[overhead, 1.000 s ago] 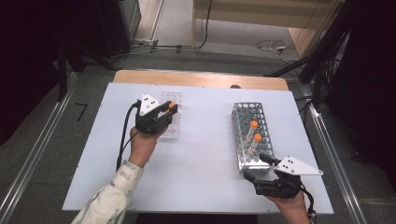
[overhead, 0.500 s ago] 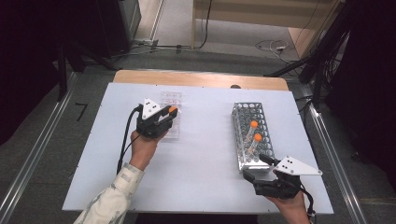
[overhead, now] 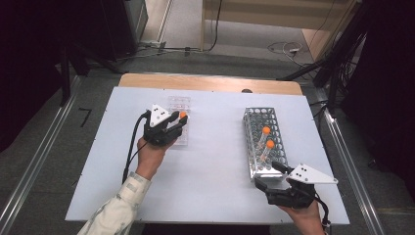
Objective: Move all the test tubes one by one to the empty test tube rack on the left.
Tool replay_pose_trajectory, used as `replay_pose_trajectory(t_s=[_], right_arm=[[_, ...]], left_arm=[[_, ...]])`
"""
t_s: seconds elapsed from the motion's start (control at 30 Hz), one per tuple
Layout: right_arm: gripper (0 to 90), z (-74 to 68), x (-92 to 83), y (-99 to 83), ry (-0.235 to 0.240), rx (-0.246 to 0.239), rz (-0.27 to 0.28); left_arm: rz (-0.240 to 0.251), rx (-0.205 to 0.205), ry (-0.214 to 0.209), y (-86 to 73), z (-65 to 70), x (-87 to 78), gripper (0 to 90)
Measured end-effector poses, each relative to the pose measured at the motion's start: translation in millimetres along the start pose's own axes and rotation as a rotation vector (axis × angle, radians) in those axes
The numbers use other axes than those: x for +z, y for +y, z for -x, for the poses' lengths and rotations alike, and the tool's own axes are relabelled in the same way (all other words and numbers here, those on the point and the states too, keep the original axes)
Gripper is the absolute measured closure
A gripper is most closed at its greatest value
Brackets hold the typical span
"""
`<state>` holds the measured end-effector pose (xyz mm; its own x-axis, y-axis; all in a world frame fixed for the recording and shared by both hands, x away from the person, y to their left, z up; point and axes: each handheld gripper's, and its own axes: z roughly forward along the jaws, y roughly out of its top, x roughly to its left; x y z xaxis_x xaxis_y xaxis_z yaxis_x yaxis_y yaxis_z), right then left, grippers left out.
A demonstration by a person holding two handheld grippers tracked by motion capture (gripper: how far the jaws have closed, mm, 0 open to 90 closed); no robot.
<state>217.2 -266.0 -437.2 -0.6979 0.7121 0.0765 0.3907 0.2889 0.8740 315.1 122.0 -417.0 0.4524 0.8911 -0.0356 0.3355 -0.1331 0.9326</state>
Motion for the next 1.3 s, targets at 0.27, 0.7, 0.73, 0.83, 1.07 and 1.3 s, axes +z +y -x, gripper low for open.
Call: replay_pose_trajectory(t_s=[0.27, 0.7, 0.73, 0.83, 1.07, 1.3], right_arm=[[15.0, 0.4, 0.0, 0.0, -0.004, 0.0, 0.002], [16.9, 7.3, 1.0, 0.0, -0.053, 0.024, 0.01], [16.9, 8.2, 1.9, 0.1, -0.056, 0.027, 0.009], [16.9, 10.4, 4.1, 0.4, -0.068, 0.029, 0.008], [17.2, 17.4, 10.0, 3.8, -0.097, 0.036, 0.016], [19.3, 27.7, 20.9, 5.9, -0.149, 0.048, 0.017]], left_arm=[[0.015, -0.009, -0.013, 0.8, 2.2, -7.3, 54.7], [0.027, -0.016, -0.027, -8.7, 13.8, -28.1, 31.7], [0.029, -0.018, -0.026, -10.0, 15.0, -29.7, 30.4], [0.028, -0.02, -0.031, -13.5, 17.9, -34.3, 26.6], [0.008, -0.035, -0.03, -27.7, 21.0, -45.1, 20.7], [-0.007, -0.041, -0.034, -40.9, 21.1, -51.8, 20.5]])
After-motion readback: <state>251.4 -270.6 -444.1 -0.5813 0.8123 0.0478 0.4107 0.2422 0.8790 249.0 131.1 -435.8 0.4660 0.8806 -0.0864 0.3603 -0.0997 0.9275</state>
